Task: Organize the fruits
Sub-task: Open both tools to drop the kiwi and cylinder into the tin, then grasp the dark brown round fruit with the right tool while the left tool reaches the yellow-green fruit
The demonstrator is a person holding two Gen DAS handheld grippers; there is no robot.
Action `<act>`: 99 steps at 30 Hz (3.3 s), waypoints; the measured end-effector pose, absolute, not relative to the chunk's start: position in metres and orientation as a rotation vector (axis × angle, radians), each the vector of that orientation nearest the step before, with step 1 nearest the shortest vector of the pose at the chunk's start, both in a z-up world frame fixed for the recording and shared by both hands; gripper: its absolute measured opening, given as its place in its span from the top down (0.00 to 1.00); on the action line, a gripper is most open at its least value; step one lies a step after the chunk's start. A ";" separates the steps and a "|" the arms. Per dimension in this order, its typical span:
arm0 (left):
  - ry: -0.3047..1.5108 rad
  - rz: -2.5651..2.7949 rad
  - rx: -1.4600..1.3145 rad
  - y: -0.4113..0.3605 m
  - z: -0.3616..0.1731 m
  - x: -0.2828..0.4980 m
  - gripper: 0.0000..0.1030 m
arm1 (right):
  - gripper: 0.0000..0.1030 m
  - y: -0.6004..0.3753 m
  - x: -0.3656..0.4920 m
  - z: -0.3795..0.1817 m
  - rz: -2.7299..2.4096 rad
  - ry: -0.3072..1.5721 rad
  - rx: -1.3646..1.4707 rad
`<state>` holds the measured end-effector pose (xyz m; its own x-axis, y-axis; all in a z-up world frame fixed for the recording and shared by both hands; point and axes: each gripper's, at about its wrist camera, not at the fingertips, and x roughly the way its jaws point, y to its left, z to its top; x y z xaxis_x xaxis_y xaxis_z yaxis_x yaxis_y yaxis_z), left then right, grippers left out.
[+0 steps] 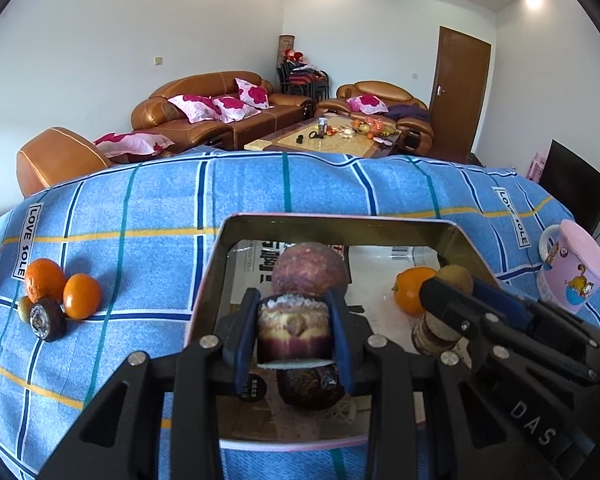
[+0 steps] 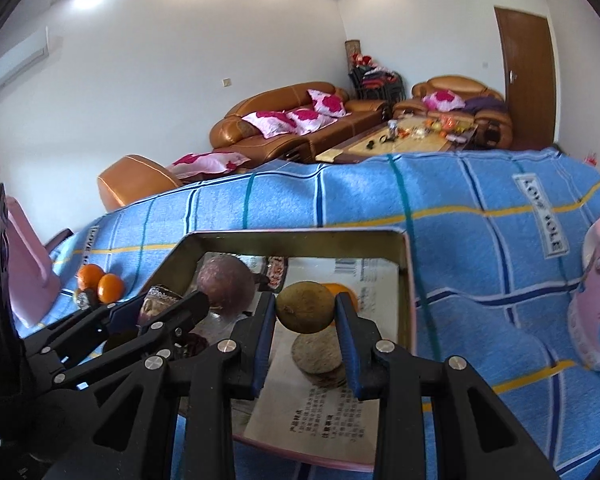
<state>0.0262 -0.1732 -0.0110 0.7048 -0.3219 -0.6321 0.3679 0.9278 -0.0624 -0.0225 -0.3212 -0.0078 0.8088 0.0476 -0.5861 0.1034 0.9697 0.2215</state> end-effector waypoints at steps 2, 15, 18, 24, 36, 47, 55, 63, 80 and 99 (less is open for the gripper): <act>0.685 -0.377 0.064 -0.171 -0.011 0.026 0.63 | 0.68 -0.323 -0.022 -0.010 -0.011 0.634 0.279; 0.593 -0.364 0.035 -0.162 -0.002 0.012 0.02 | 0.50 -0.336 -0.040 0.004 0.033 0.487 0.409; 0.515 -0.356 0.042 -0.159 0.007 0.003 0.00 | 0.37 -0.338 -0.052 0.014 -0.026 0.394 0.376; 0.503 -0.293 -0.005 -0.143 0.015 0.009 0.00 | 0.36 -0.337 -0.071 0.028 -0.171 0.254 0.278; 0.441 -0.161 0.022 -0.110 0.011 -0.003 0.00 | 0.36 -0.312 -0.075 0.033 -0.166 0.216 0.122; 0.438 -0.158 0.020 -0.098 0.009 -0.028 0.00 | 0.36 -0.301 -0.084 0.031 -0.214 0.231 0.095; 0.475 -0.192 0.055 -0.084 0.015 -0.026 0.00 | 0.36 -0.285 -0.085 0.031 -0.256 0.242 0.048; 0.388 -0.078 0.131 -0.041 0.037 0.010 0.00 | 0.36 -0.260 -0.065 0.050 -0.161 0.272 0.119; 0.483 0.036 0.023 0.045 0.005 0.038 0.00 | 0.36 -0.148 0.015 0.026 -0.008 0.334 0.198; 0.566 0.208 0.010 0.108 -0.007 0.054 0.00 | 0.36 -0.093 0.039 -0.015 0.234 0.660 0.092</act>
<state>0.0542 0.1084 -0.0070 0.8239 0.1982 -0.5310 -0.1926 0.9790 0.0667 0.0392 -0.0929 -0.0152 0.7650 0.2445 -0.5958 -0.1865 0.9696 0.1584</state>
